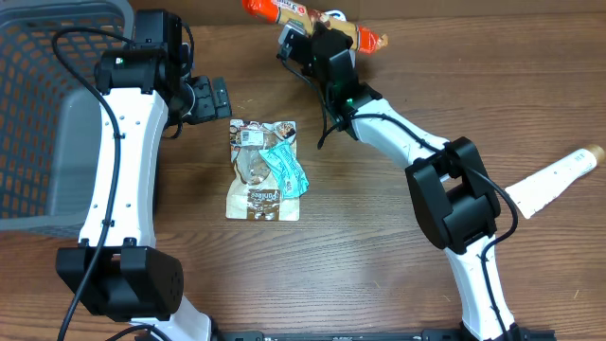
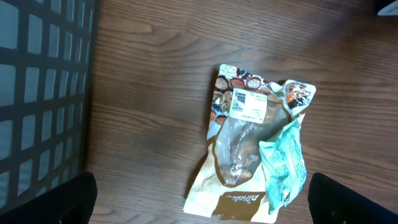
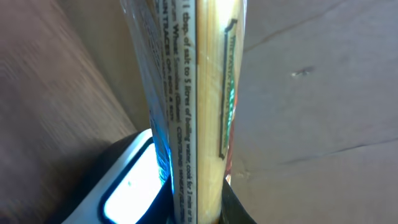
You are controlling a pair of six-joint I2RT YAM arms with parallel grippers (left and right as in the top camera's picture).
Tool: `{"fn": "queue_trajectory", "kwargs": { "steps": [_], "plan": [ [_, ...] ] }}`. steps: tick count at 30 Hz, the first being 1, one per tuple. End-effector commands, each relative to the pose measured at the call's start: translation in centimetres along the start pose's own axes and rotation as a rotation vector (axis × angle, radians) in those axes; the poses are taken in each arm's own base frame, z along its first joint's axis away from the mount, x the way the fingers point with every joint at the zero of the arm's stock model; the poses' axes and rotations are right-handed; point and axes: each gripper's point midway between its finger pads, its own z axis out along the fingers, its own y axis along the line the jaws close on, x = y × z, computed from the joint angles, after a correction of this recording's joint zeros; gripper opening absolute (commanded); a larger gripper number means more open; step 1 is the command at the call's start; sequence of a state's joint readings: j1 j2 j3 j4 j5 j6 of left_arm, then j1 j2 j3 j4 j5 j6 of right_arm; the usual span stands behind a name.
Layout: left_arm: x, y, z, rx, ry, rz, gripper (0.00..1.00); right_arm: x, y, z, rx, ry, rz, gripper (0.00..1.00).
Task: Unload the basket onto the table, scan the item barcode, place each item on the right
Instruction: 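Carry the spaghetti pack to the white scanner and hold it there, then move the spaghetti pack to the right table edge and release it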
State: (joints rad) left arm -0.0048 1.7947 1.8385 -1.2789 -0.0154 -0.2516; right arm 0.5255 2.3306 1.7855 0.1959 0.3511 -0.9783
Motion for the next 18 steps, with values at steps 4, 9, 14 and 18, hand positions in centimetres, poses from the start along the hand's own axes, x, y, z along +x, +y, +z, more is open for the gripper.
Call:
{"fn": "queue_trajectory", "kwargs": {
  "steps": [4, 9, 14, 18],
  "plan": [
    [0.2, -0.2, 0.3, 0.004, 0.01, 0.022, 1.0, -5.1, -10.0, -7.2, 0.046, -0.04, 0.266, 0.04],
    [0.2, -0.2, 0.3, 0.004, 0.01, 0.022, 0.99, -6.6, -13.2, -14.5, -0.118, -0.044, 0.601, 0.04],
    [0.2, -0.2, 0.3, 0.004, 0.01, 0.022, 1.0, -5.2, -15.1, -21.8, -0.334, 0.021, 1.001, 0.04],
    [0.2, -0.2, 0.3, 0.004, 0.01, 0.022, 1.0, 1.2, -16.4, -25.3, -0.342, 0.257, 1.341, 0.04]
  ]
}}
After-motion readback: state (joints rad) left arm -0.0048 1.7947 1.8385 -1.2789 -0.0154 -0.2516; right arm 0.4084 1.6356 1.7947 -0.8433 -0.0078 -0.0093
